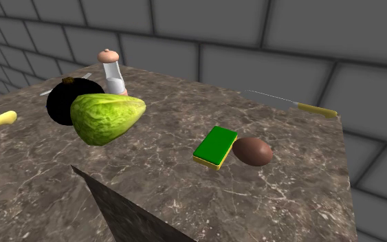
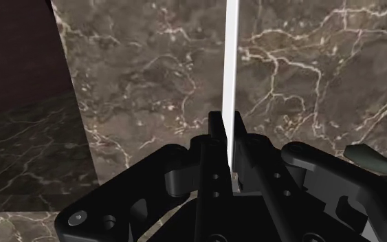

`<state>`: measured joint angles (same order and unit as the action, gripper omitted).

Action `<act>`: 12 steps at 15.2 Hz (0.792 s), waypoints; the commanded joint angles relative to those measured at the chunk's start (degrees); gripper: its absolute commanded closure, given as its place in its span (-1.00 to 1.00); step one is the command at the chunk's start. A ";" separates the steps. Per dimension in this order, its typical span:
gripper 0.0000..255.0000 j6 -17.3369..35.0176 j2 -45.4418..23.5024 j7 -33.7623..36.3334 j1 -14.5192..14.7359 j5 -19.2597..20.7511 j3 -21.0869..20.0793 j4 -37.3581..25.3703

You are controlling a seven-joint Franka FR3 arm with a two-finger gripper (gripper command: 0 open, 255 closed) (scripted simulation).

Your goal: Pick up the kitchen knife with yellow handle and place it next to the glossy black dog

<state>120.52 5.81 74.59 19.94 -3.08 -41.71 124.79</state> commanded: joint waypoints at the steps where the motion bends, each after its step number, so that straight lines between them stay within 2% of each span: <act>1: 1.00 1.58 -0.85 0.45 -0.04 0.60 -0.20 0.89; 10: 1.00 8.52 -5.40 3.29 -0.06 4.28 -0.89 4.44; 12: 1.00 8.52 -5.40 3.29 -0.05 4.28 -0.88 4.44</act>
<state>128.84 0.57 77.76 19.88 1.05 -42.57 129.16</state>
